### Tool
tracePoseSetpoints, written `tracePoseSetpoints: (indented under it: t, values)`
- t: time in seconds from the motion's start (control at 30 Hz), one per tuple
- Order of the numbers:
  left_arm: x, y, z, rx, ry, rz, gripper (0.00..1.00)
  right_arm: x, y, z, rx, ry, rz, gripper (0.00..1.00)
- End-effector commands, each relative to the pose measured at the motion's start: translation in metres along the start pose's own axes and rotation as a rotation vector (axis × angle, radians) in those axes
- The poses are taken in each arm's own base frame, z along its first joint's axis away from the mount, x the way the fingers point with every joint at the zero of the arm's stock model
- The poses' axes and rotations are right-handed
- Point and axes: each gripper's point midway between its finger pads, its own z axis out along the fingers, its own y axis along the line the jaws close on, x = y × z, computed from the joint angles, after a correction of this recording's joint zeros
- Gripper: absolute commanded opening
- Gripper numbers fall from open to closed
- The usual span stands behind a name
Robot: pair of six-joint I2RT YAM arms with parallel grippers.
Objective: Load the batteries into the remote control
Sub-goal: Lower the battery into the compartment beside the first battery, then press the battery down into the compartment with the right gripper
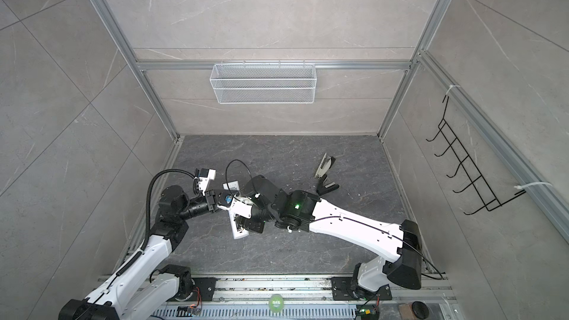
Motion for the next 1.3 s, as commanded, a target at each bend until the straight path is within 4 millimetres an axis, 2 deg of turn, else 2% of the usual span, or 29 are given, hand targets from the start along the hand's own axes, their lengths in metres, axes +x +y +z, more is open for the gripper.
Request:
tracePoseSetpoints:
  t: [0.0,0.4,0.7,0.93,1.27]
  values:
    - [-0.004,-0.026,-0.003,0.06,0.014,0.089,0.0,0.009,0.007,0.005,-0.028,0.067,-0.077,0.39]
    - [-0.004,-0.027,-0.003,0.065,0.019,0.085,0.0,0.006,0.002,0.017,-0.018,0.07,-0.098,0.29]
    - [-0.005,-0.026,-0.002,0.069,0.017,0.082,0.0,0.004,0.006,0.021,-0.042,0.066,-0.099,0.2]
    - [-0.006,-0.027,-0.002,0.071,0.016,0.082,0.0,0.009,0.009,0.025,-0.057,0.084,-0.099,0.14]
    - [-0.007,-0.026,-0.001,0.071,0.014,0.08,0.0,0.024,0.018,0.036,-0.063,0.161,-0.132,0.11]
